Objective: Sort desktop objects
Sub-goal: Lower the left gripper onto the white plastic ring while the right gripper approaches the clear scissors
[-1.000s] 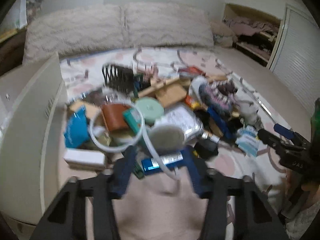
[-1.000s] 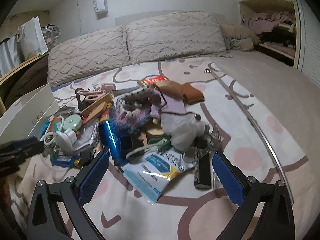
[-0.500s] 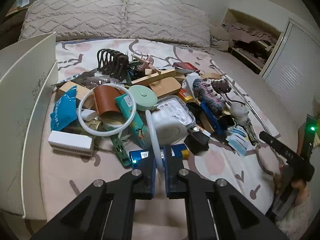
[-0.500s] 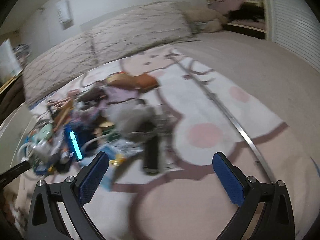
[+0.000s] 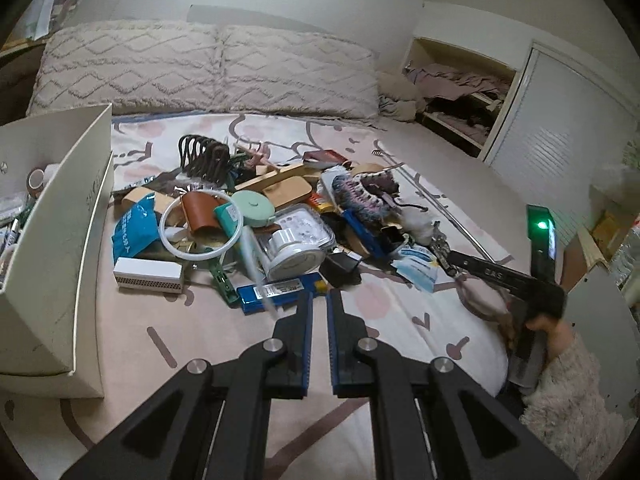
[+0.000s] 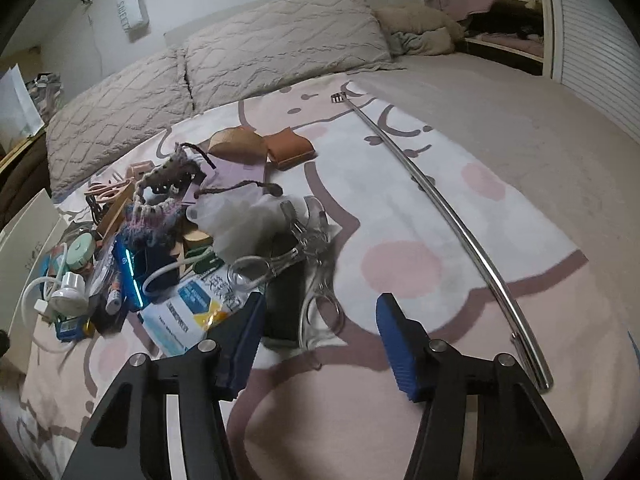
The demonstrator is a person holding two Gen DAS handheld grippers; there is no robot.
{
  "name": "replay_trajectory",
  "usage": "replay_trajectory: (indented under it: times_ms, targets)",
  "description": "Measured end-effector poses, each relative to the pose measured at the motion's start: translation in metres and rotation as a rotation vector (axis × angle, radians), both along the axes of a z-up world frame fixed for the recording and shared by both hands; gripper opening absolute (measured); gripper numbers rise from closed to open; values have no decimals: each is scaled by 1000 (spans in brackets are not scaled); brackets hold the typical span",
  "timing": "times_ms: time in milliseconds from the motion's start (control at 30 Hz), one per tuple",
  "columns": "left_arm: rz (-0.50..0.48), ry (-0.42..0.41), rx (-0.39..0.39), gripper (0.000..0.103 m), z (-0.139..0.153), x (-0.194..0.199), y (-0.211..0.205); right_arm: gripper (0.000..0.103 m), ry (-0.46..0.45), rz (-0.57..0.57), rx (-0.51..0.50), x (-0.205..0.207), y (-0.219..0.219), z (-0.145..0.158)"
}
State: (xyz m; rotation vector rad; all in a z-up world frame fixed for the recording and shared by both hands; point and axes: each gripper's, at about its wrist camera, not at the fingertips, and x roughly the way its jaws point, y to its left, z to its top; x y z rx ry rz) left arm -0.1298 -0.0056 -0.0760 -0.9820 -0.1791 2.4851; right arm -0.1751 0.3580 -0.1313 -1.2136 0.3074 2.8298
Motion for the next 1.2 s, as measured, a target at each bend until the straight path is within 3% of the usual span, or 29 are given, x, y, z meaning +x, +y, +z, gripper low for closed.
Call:
replay_trajectory:
  times_ms: [67,167,300,333,567,600,667,700,733,800,1200]
  targets:
    - [18,-6,-12,8,-2,-3,-1,57,-11,1,-4,-5,1,-2]
    - [75,-29,-63,9,-11,-9,-3,48,-19,9,-17,-9,2,-3]
    - [134,-51,-92,48,-21,-14,-11,47,-27,11,-30,-13,3,-4]
    - [142,-55,-83,51,-23,-15,-13,47,-30,13,-36,-14,4,-5]
    - [144,-113,-7,52,-39,-33,-13,45,-66,69,-137,-29,11,-13]
    - [137,-119,15,52,-41,-36,-12,34,-63,78,-145,-29,11,-14]
    - [122,-130,58,34,-43,-39,-12,22,-49,103,-156,-27,7,-12]
    - [117,-136,74,20,-44,-41,-13,22,-41,106,-150,-26,6,-11]
    - [121,-138,83,13,-44,-42,-13,22,-36,106,-144,-24,4,-10]
    - [131,-129,93,8,-41,-42,-16,22,-18,105,-150,-20,4,-8]
    - [114,25,204,3,5,-13,-42,17,91,182,-287,3,-2,9]
